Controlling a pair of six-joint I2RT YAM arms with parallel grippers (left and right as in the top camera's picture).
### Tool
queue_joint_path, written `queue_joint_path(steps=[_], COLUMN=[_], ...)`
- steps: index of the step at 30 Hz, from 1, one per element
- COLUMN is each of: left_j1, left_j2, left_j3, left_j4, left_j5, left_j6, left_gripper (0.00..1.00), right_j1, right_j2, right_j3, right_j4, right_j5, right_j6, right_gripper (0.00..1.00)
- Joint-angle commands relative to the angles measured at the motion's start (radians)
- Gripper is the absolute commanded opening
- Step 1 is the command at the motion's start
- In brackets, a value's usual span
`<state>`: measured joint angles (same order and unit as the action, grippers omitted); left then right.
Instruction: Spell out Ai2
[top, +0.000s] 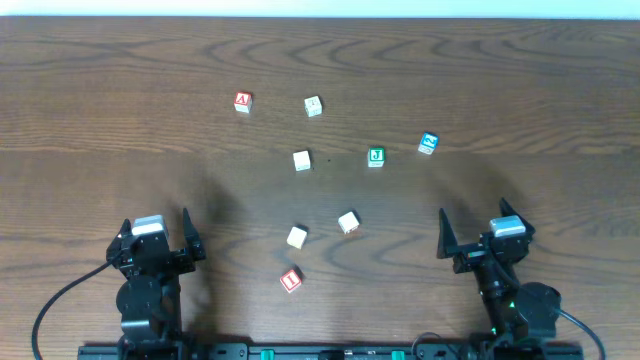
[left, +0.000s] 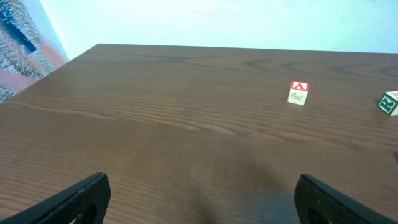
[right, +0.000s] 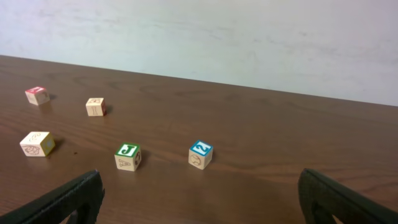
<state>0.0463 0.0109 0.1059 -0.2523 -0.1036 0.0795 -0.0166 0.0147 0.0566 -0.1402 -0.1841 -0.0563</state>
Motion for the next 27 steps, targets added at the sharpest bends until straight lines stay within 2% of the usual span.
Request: queue_joint_path(steps=[1,27], left_j1=[0.005,0.005], left_j2=[-0.007,-0.007], left_j3=[-0.025,-0.025], left_j4=[-0.010,-0.001], left_j5=[0.019,0.008], left_j6=[0.014,0.018], left_gripper=[0.96,0.95], right_j1=[-0.008,-0.008], right_j2=[-0.009,-0.008], right_j3=[-0.014,-0.014], right_j4=[-0.003,-0.005], right_j5=[-0.007,-0.006], right_j6=[-0.012,-0.012], right_gripper=[0.99,0.99])
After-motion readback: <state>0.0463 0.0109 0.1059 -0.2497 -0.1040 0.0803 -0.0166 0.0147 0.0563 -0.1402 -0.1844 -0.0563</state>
